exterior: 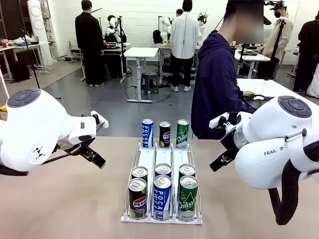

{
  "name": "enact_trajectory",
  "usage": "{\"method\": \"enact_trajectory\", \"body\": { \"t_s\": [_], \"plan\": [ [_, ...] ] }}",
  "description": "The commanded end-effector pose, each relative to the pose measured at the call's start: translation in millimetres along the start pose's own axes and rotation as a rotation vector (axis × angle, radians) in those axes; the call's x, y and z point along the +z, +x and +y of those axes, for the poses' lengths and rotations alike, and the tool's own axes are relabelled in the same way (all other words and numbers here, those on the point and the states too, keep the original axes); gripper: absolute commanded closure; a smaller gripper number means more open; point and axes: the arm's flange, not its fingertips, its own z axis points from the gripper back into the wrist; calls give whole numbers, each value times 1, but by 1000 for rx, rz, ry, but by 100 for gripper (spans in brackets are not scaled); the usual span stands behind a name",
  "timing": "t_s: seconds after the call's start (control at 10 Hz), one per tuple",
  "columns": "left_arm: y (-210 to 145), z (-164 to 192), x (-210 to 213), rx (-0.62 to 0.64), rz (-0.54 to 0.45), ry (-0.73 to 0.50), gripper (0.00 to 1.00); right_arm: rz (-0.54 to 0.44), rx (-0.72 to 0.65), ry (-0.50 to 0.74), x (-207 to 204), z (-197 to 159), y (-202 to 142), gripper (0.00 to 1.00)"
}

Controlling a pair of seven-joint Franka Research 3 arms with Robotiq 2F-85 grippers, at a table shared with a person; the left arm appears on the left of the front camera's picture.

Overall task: Retrieve and hand over the desired beverage to the person.
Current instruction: Pick up a can of the same type that the person held from the Automatic Can Dispenser.

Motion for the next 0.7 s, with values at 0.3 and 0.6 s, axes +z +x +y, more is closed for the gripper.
{"method": "enact_trajectory", "body": {
  "t_s": [0.3, 0.6],
  "plan": [
    [0, 0, 0, 0, 0, 0, 0, 0, 0, 0, 0, 0, 0, 0],
    [0, 0, 0, 0, 0, 0, 0, 0, 0, 0, 0, 0, 0, 0]
  ]
}}
